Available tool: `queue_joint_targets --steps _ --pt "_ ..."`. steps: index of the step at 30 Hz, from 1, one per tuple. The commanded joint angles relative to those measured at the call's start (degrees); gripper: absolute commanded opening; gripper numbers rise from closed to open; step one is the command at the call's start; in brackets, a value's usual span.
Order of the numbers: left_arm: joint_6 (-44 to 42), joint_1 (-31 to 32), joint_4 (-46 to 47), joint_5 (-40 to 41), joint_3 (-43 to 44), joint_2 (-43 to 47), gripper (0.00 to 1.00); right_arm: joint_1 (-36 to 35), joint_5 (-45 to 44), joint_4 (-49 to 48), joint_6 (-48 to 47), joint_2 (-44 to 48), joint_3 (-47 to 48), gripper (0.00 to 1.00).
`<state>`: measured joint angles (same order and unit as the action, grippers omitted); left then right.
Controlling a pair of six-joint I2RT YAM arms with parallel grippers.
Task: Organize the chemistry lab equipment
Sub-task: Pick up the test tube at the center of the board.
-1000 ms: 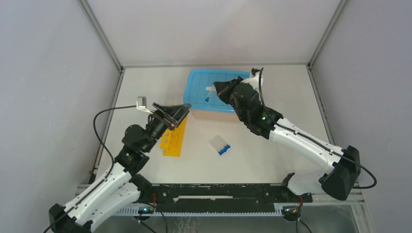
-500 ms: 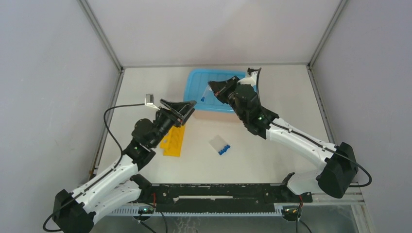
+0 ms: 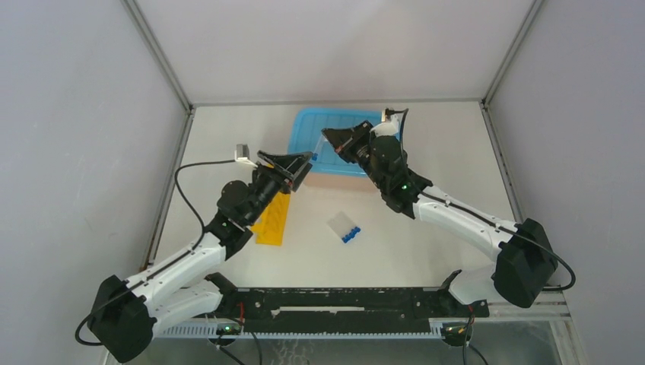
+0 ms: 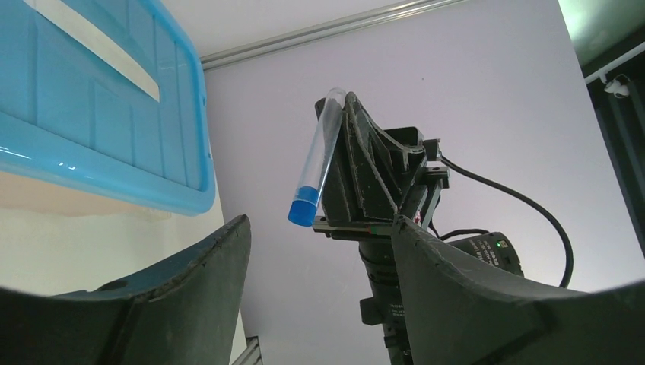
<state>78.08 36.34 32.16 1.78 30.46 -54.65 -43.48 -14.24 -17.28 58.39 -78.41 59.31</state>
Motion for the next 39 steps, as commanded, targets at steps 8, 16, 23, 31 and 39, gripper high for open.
queue_joint_targets --steps 8,16,23,31,39 --pt "2.1 0.8 9.2 -0.3 4.0 -3.8 0.65 3.1 7.1 -12.3 3.2 -0.9 -3.2 0.0" --pt "5.0 2.0 16.8 1.5 4.8 -8.9 0.63 5.5 8.9 -15.9 5.0 -0.9 -5.3 0.0" --pt "6.4 2.2 17.2 3.3 5.8 -10.7 0.64 7.1 9.9 -18.3 5.7 -0.9 -6.2 0.0" --pt "7.9 2.6 16.2 3.6 8.3 -12.6 0.64 7.6 11.6 -25.0 7.2 -2.6 -8.5 0.0" --pt "7.5 3.6 13.3 5.3 9.2 -12.8 0.64 7.9 12.0 -27.7 6.8 -2.8 -9.6 0.0"
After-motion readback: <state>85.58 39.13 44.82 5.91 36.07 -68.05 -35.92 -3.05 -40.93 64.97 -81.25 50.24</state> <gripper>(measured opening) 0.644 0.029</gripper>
